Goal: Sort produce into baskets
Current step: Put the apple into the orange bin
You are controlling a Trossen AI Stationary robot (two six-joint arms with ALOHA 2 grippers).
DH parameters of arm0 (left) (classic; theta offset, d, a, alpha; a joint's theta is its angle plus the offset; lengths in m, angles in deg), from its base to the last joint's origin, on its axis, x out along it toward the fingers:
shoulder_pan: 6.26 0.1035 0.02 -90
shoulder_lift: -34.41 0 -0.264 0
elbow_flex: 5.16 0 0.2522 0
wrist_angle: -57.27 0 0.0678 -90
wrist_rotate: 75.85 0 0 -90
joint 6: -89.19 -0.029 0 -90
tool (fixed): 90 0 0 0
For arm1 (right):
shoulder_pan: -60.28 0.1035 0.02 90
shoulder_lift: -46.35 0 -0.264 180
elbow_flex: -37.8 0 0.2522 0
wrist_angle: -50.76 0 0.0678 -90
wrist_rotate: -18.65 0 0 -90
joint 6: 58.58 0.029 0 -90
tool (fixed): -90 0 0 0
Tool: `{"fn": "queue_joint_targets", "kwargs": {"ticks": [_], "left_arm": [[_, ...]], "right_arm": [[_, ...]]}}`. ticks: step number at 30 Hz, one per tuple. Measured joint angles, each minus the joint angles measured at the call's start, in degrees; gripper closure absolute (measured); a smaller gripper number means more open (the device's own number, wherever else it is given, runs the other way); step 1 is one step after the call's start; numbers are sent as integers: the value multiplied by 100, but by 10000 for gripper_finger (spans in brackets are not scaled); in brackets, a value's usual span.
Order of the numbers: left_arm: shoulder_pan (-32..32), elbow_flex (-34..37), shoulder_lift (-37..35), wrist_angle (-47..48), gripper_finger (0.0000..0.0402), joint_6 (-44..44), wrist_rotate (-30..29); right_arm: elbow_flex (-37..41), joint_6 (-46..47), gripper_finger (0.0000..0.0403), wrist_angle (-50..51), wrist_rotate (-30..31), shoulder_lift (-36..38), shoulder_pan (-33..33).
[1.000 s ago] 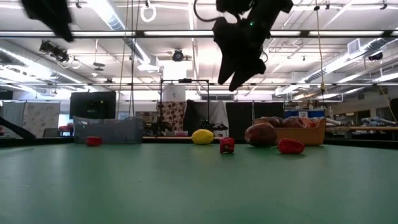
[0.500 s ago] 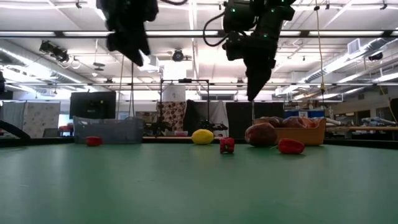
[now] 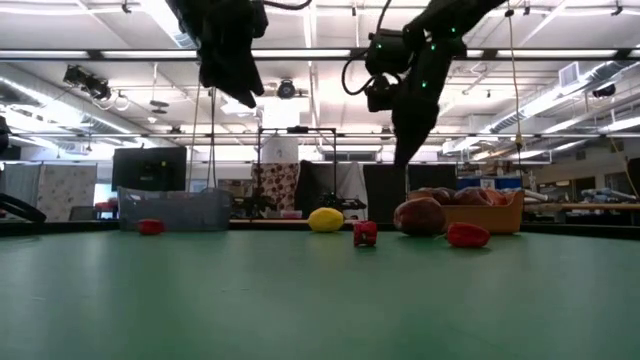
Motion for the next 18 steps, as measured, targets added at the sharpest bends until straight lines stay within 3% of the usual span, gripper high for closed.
{"fn": "queue_joint_targets", "kwargs": {"ticks": [5, 18], "left_arm": [[109, 0, 0, 402, 129, 4, 112], [88, 2, 0, 641, 129, 349, 127]], "right_arm": [[191, -1085, 118, -386, -120, -70, -28], [213, -1454, 90, 0, 311, -864, 30]]}}
